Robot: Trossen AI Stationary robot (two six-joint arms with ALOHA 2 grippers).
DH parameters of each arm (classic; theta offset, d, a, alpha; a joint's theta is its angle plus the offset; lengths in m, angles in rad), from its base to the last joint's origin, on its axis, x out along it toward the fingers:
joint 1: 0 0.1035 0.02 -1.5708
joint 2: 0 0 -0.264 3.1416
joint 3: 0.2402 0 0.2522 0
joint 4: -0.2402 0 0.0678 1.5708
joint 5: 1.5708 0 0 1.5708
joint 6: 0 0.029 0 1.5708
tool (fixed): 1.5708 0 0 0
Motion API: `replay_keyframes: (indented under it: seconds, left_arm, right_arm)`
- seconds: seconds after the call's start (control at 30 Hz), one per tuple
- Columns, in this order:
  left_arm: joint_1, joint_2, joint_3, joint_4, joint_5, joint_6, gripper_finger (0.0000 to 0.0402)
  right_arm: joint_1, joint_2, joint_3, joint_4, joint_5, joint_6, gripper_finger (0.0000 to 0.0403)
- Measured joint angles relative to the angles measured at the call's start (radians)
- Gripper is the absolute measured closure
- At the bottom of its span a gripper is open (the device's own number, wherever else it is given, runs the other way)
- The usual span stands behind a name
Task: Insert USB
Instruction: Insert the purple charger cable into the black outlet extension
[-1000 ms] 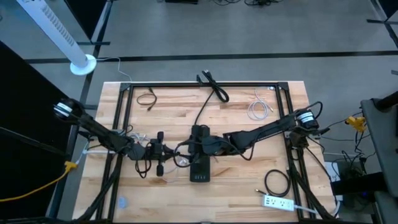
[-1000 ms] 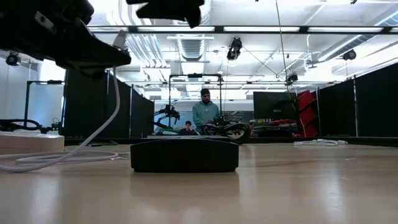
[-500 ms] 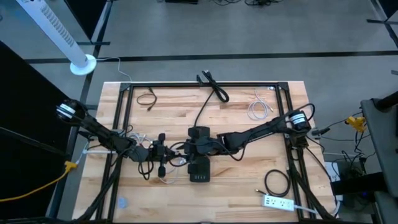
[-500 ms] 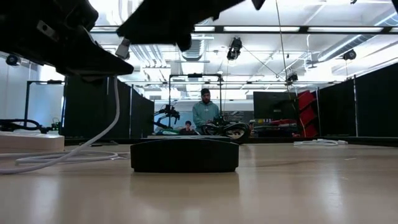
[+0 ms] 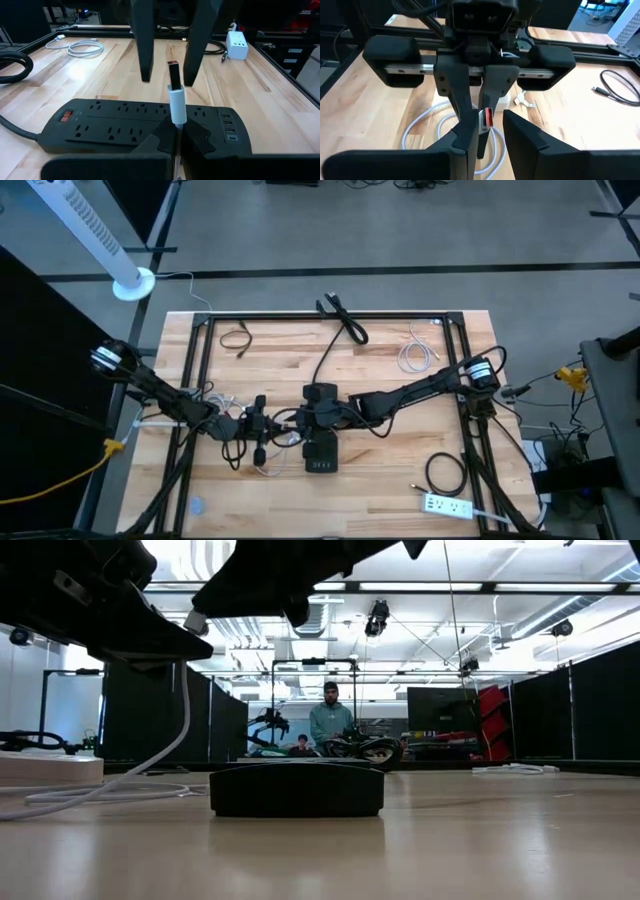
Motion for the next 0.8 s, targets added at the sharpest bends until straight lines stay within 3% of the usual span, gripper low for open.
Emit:
replay_keyframes:
  seconds: [0.37,0.8]
  left_arm:
    - [0.0,0.0,-0.002,-0.002,0.001,-0.011,0.0402]
    - [-0.02,-0.011,-0.002,0.043,0.003,-0.025,0.039]
  right_arm:
    - [0.0,0.0,0.0,-0.019,-0.023,0.004,0.0397]
    - [0.033,-0.044,0.001,-0.055,-0.014,-0.001,0.0401]
